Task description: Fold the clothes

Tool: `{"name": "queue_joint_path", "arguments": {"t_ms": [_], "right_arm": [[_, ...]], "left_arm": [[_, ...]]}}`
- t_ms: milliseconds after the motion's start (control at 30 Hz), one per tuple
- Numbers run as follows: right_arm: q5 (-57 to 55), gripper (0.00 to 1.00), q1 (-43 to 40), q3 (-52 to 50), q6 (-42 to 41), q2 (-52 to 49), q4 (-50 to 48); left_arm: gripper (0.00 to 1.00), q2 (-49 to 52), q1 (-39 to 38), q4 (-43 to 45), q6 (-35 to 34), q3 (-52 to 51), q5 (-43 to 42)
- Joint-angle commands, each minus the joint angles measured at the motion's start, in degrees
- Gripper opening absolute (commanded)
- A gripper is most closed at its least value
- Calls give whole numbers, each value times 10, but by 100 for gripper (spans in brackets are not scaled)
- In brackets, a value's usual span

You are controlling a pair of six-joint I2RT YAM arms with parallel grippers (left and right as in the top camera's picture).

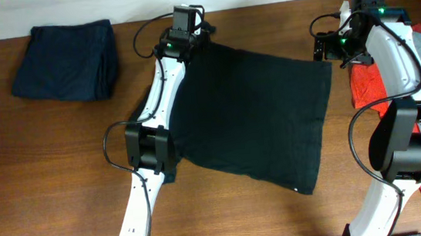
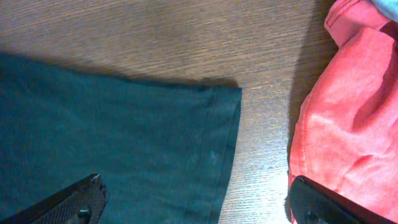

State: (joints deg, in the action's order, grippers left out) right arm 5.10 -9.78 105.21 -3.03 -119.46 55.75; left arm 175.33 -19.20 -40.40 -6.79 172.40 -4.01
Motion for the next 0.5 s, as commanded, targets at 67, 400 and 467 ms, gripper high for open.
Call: {"name": "queue_joint_path", "arguments": {"t_ms": [67, 400, 467], "right_arm": [[3, 99, -4, 9, -5, 1, 0], [3, 99, -3, 9, -5, 1, 0], [3, 99, -4, 9, -5, 1, 0]], "left_arm": [[58, 8, 24, 21, 0, 34, -54], [99, -269, 83, -265, 0, 75, 41], [99, -311, 89, -314, 0, 75, 65]]}}
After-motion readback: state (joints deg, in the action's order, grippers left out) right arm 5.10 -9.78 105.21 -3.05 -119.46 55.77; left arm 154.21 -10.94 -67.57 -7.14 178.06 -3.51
